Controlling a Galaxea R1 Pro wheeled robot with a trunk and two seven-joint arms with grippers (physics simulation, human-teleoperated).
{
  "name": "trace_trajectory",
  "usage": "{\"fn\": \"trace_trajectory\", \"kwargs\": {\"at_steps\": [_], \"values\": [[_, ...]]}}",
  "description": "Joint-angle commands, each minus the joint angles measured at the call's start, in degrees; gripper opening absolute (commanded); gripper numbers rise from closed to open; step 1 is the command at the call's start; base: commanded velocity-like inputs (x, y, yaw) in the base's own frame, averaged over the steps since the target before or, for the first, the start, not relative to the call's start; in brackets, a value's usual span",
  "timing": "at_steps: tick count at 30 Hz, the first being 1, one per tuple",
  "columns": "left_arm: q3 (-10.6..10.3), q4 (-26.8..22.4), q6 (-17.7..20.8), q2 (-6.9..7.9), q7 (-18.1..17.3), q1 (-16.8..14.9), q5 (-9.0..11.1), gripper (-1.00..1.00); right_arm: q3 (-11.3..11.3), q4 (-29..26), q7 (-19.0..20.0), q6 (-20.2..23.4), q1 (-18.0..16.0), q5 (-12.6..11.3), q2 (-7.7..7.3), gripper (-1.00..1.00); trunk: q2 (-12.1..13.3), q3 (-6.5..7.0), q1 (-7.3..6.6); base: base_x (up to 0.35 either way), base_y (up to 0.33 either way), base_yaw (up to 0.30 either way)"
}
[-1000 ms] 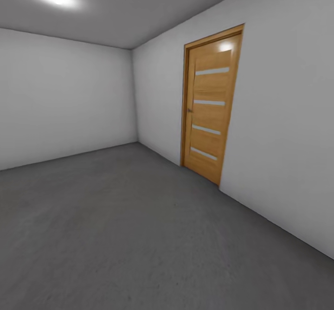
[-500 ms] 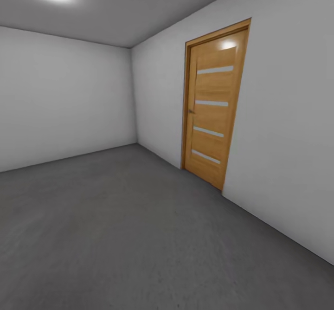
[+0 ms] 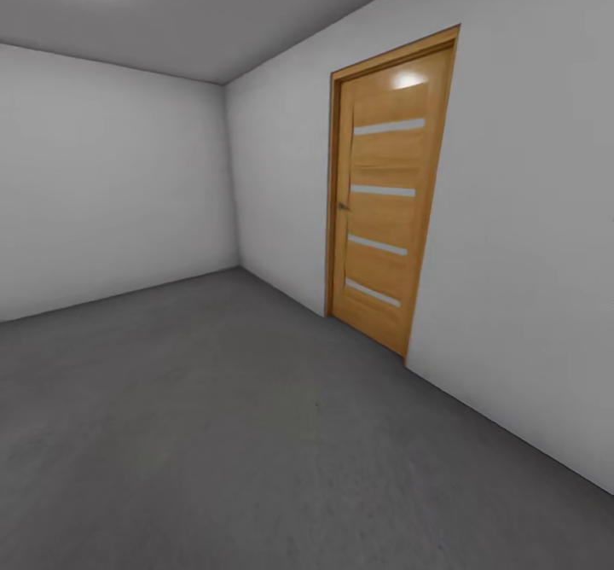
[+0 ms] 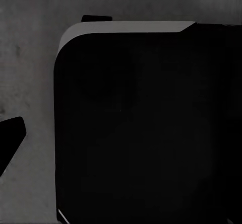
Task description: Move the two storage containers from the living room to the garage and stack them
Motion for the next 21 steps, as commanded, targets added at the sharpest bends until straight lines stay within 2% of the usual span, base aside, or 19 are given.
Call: {"fn": "trace_trajectory", "kwargs": {"at_steps": [1, 21], "values": [[0.03, 0.0, -0.14, -0.02, 0.04, -0.01, 0.28, 1.0, 0.05, 0.01, 0.03, -0.17, -0.01, 0.15, -0.01, 1.0, -0.02, -0.04, 0.04, 0.322, 0.101, -0.057], [0.03, -0.01, -0.19, -0.04, 0.04, -0.01, 0.28, 1.0, 0.14, 0.01, 0.08, -0.15, -0.01, 0.2, -0.1, 1.0, -0.02, -0.04, 0.04, 0.322, 0.102, -0.006]]}}
